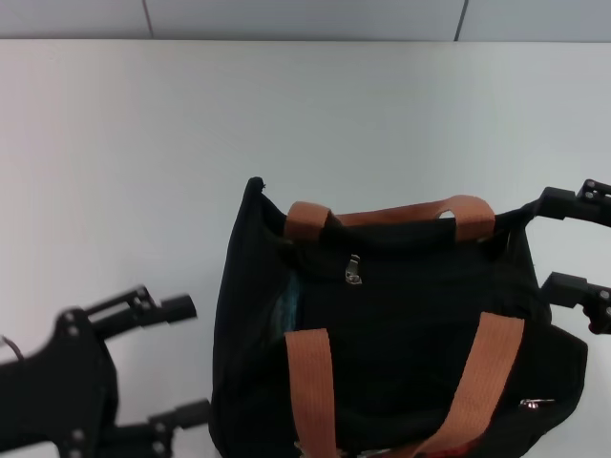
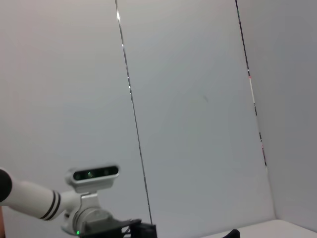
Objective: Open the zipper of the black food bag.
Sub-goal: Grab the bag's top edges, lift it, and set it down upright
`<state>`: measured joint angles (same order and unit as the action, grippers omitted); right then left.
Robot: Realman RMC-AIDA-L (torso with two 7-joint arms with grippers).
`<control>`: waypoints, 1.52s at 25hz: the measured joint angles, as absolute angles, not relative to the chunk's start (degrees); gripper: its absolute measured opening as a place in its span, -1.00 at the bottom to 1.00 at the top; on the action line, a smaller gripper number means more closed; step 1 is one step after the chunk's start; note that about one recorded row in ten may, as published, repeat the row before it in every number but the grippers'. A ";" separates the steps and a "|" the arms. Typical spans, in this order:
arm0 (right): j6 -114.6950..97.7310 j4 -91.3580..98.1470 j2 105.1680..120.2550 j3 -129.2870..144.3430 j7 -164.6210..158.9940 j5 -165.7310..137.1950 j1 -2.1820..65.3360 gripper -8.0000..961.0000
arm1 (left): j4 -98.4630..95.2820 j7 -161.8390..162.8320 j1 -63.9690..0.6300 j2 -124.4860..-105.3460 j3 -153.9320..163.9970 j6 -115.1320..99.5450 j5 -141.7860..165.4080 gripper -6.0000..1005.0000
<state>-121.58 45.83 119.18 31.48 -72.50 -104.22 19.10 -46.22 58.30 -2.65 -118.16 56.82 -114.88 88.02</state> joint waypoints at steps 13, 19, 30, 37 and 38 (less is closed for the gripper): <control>-121.32 44.56 119.18 31.30 -72.50 -104.14 19.66 0.69 | -14.69 22.99 -9.51 -119.11 56.99 -108.72 89.66 0.30; -121.28 44.56 119.18 30.58 -72.51 -104.14 19.51 0.69 | -11.22 18.55 -10.17 -119.07 55.30 -107.47 88.46 0.26; -120.57 44.46 119.18 30.49 -72.51 -104.10 19.65 0.69 | -9.94 15.56 -11.32 -119.14 53.41 -106.81 87.29 -0.17; -121.05 44.77 119.16 30.50 -73.19 -100.88 19.47 0.69 | -11.20 15.55 -13.32 -119.02 51.42 -107.07 84.53 -0.61; -120.93 45.02 119.14 30.50 -73.22 -100.48 19.46 0.69 | -12.31 15.55 -13.58 -118.94 51.35 -107.34 83.92 -0.63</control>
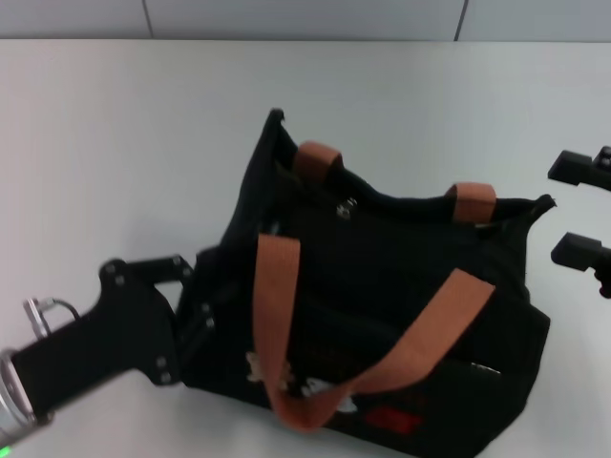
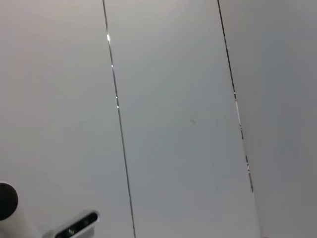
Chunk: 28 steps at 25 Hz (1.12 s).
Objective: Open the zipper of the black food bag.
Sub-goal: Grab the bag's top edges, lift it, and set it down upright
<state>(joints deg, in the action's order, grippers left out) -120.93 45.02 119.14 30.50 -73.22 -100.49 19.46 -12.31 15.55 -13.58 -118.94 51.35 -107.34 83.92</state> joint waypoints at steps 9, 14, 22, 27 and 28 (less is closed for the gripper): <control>-116.58 56.56 119.15 32.24 -75.75 -100.73 22.76 0.69 | -30.77 20.20 -16.33 -118.75 51.48 -109.14 81.93 -0.67; -114.22 65.89 119.17 37.21 -81.54 -100.74 24.75 0.68 | -38.39 23.14 -17.92 -118.74 51.75 -108.93 81.93 -0.67; -109.75 71.28 119.52 47.21 -80.98 -100.56 24.83 0.62 | -44.67 24.12 -19.37 -118.92 51.56 -108.16 81.77 -0.69; -107.85 70.56 119.53 49.09 -78.71 -100.28 24.88 0.56 | -47.05 23.99 -20.20 -118.99 52.11 -107.92 81.75 -0.69; -105.84 70.61 119.53 50.91 -78.00 -100.38 24.86 0.54 | -47.79 23.96 -20.31 -118.96 52.17 -107.89 81.74 -0.69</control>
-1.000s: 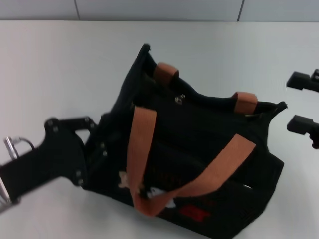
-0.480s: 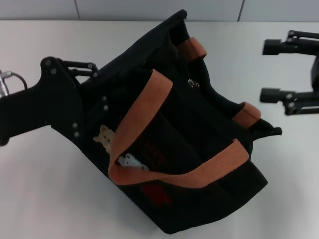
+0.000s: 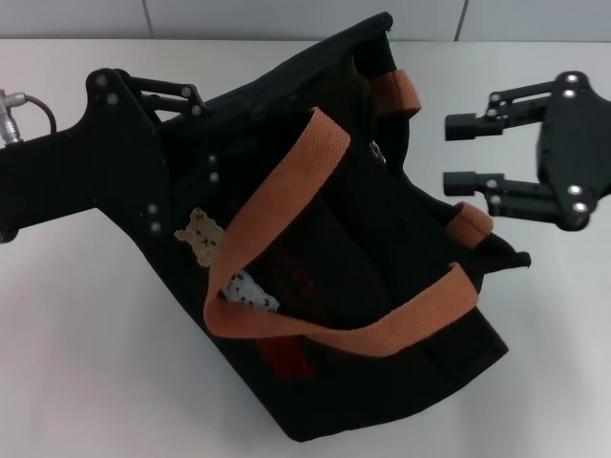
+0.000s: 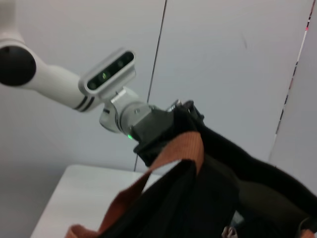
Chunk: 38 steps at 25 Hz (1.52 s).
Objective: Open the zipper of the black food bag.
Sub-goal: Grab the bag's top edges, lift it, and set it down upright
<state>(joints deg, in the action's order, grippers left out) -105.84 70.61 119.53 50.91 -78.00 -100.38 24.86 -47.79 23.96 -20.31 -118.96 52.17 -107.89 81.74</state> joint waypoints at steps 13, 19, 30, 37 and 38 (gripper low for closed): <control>-94.75 71.23 119.37 62.90 -77.86 -103.05 27.29 -0.58 | -49.76 23.78 -20.57 -118.97 53.37 -107.86 81.74 -0.69; -91.45 71.82 119.35 66.10 -78.97 -103.37 28.01 -0.48 | -49.76 23.47 -20.67 -119.00 53.94 -107.83 81.71 -0.69; -82.80 72.16 119.74 75.94 -73.56 -101.85 25.47 -0.12 | -49.25 23.38 -21.45 -119.00 54.41 -107.82 81.75 -0.69; -81.68 73.00 119.59 76.18 -71.23 -96.13 22.63 -0.56 | -49.22 23.37 -21.16 -119.01 54.40 -107.79 81.66 -0.69; -82.26 72.98 119.50 75.42 -71.21 -95.16 22.21 -0.64 | -49.22 23.37 -21.16 -119.01 54.40 -107.79 81.66 -0.69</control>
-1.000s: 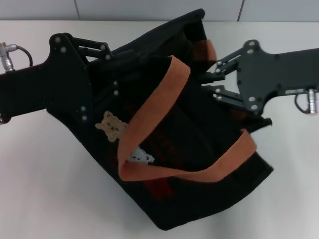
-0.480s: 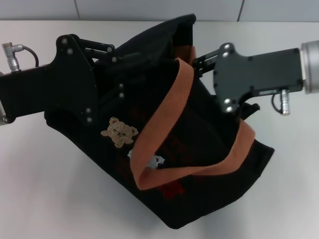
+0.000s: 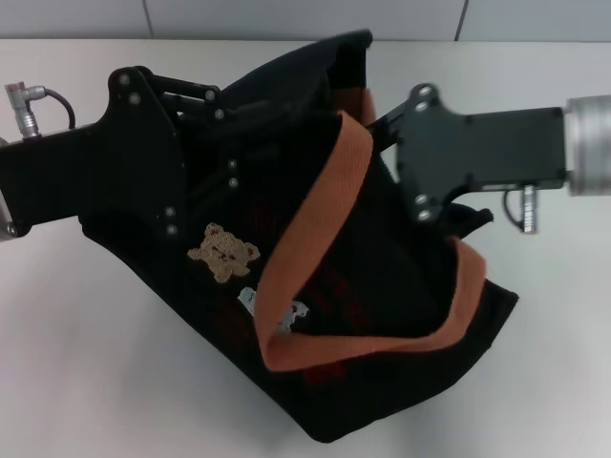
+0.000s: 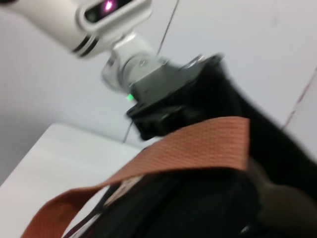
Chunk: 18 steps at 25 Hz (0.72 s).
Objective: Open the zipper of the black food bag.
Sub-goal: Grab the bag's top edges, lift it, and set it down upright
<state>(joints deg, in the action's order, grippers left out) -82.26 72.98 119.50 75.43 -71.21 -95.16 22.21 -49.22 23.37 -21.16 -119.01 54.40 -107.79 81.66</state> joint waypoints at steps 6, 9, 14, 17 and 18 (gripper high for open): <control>-89.48 68.82 119.35 66.60 -69.87 -90.82 19.91 -0.91 | -48.86 22.83 -20.72 -119.07 54.42 -107.76 81.63 -0.69; -93.31 66.06 119.33 62.26 -68.65 -89.93 19.07 -0.99 | -48.27 22.01 -20.72 -119.09 54.42 -107.74 81.55 -0.69; -98.03 62.60 119.30 56.65 -67.68 -89.95 18.19 -0.99 | -47.91 21.89 -21.20 -119.09 54.40 -107.74 81.38 -0.69; -99.57 62.03 119.26 55.97 -67.58 -90.23 17.56 -0.99 | -47.89 21.88 -21.52 -119.09 54.40 -107.74 81.32 -0.69; -99.57 62.03 119.26 55.97 -67.58 -90.23 17.56 -0.98 | -47.89 21.88 -21.52 -119.09 54.40 -107.74 81.32 -0.69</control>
<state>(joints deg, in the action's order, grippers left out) -99.57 62.03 119.26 55.97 -67.58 -90.23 17.56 -47.89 21.88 -21.52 -119.09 54.40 -107.74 81.32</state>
